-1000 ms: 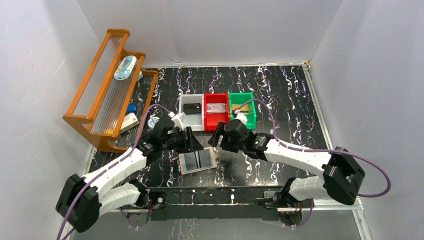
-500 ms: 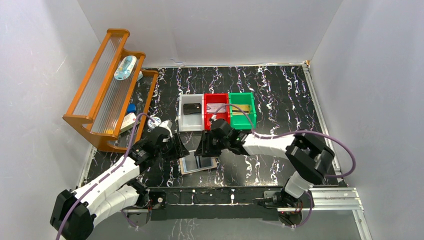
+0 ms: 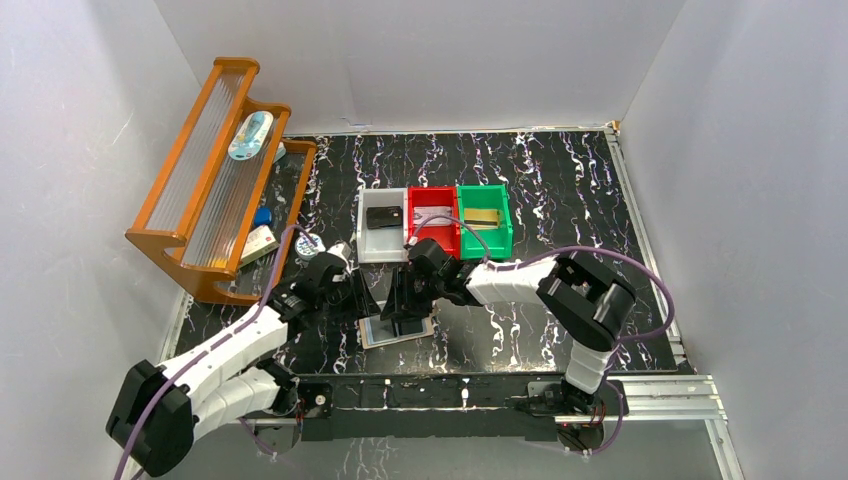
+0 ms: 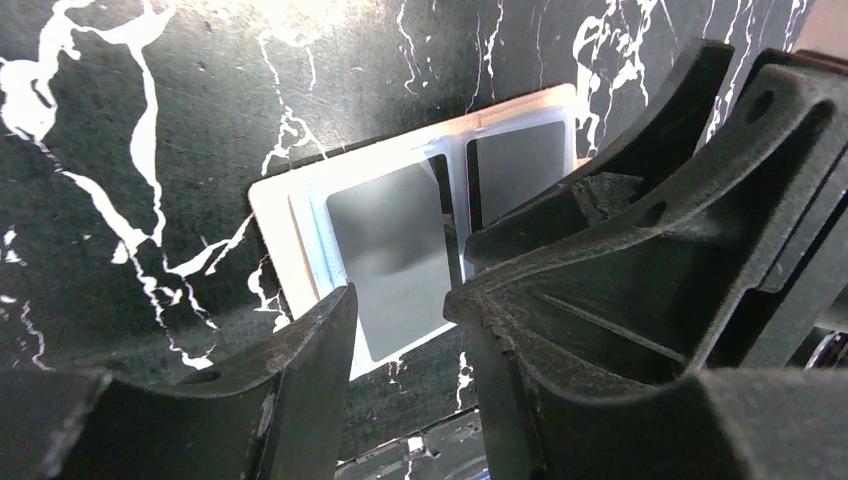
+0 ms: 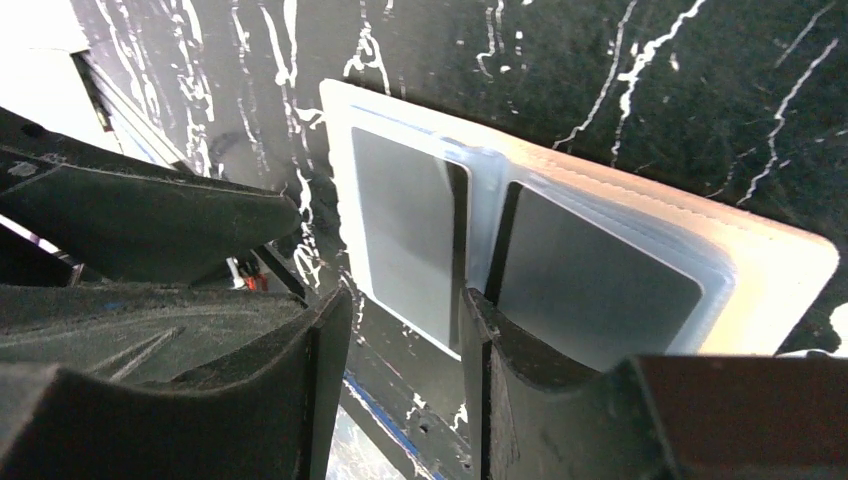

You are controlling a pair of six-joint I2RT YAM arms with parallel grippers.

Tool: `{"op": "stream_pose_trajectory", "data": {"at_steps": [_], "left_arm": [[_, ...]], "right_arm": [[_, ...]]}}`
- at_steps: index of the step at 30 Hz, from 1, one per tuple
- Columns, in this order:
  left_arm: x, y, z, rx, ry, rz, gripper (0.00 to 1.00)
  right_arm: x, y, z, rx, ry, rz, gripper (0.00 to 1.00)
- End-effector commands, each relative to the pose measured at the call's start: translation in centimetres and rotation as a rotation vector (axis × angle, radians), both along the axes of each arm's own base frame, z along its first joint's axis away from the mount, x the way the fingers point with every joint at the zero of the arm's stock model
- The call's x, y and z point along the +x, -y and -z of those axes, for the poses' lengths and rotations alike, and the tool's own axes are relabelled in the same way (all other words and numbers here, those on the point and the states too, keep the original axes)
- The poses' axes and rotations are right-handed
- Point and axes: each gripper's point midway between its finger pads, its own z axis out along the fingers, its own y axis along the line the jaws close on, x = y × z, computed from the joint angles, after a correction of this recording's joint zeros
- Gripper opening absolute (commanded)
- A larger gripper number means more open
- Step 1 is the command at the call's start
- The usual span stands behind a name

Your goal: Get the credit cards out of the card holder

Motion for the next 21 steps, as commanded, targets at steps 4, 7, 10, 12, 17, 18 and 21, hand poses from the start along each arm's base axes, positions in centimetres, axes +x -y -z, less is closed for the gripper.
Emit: {"op": "stream_pose_trajectory", "data": {"at_steps": [4,7,10,12,17,18,21], "left_arm": [[-0.7,1.5,0.7,-0.052,-0.034,0.091,0.42],[-1.0,1.7,1.1,-0.052,-0.048,0.116,0.41],[-1.4,1.5,1.8,-0.031,-0.073,0.125,0.40],[-1.6,1.2,2.4,-0.016,-0.091,0.122,0.39],[-2.1,0.8,3.3,0.000,-0.119,0.104,0.36],[-2.2,0.7,3.5,0.003,-0.122,0.105,0.34],[-2.3,0.3,3.7,0.029,-0.133,0.105,0.31]], "right_arm": [[-0.2,-0.3,0.4,0.001,-0.010,-0.018,0.51],[-0.4,0.0,1.2,-0.008,-0.024,-0.014,0.51],[-0.4,0.4,1.7,-0.015,-0.029,0.012,0.49],[-0.6,0.5,1.7,-0.006,-0.038,0.026,0.48],[-0.7,0.1,1.6,0.029,-0.058,0.033,0.44],[-0.7,-0.1,1.5,0.042,-0.063,0.033,0.42],[-0.7,-0.3,1.5,0.060,-0.071,0.040,0.40]]}}
